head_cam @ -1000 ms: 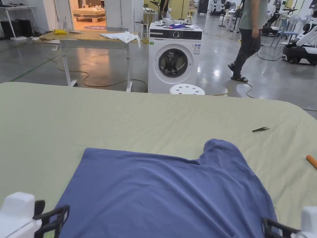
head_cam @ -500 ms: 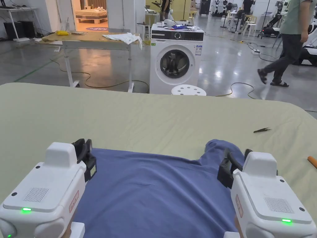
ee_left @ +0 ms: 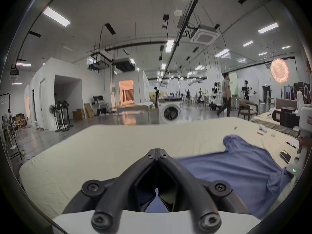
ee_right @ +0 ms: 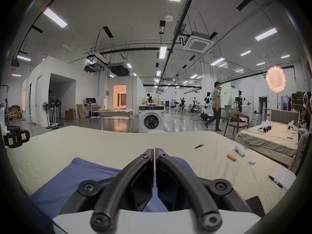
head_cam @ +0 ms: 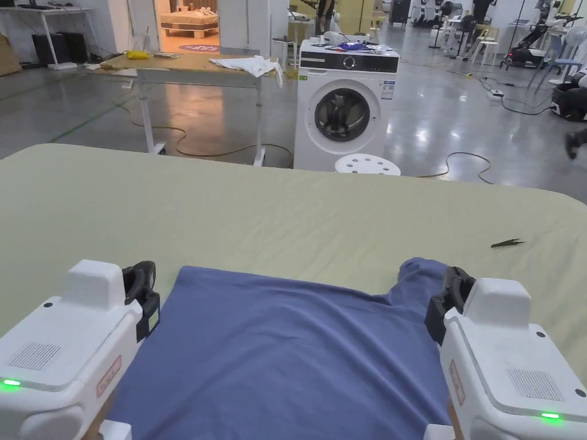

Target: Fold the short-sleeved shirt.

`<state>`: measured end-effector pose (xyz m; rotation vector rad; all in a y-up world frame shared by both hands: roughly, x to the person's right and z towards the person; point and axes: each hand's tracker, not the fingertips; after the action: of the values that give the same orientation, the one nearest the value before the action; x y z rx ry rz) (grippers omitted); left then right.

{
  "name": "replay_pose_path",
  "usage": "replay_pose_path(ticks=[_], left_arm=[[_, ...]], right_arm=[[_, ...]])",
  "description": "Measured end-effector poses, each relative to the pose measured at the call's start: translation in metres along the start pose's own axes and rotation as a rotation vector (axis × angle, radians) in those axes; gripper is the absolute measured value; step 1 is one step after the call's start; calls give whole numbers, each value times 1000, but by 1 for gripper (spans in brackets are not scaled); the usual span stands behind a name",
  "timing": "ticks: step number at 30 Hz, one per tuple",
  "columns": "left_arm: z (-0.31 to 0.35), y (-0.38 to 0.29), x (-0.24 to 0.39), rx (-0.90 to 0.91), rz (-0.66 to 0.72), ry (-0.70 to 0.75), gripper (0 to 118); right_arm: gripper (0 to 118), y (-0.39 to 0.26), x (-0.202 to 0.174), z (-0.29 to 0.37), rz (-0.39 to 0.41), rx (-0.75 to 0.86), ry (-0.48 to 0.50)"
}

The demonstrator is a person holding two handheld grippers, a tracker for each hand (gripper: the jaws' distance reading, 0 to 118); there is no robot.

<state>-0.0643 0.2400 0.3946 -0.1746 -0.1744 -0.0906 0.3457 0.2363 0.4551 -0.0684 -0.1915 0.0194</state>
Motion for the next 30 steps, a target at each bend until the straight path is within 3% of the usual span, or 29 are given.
replay_pose_path(ticks=[12,13,16,17,25,30], left_arm=[[52,-77,-71,-489,23,-122,3],[54,-83,-74,-515,42,-128,11],[55,-103,-82,-600,91,-104,56],[55,-109,-84,-629,104,-82,65],[29,-148,-86,-761,253,-14,61],[24,-143,-64,-784,126,32,53]], right_arm=[[1,-29,1,-5,17,-131,34],[1,-31,0,-5,19,-138,36],[1,-35,-1,-6,17,-164,44],[1,-36,-1,-7,17,-171,45],[1,-44,2,-6,26,-207,41],[1,-47,11,-2,29,-222,27]])
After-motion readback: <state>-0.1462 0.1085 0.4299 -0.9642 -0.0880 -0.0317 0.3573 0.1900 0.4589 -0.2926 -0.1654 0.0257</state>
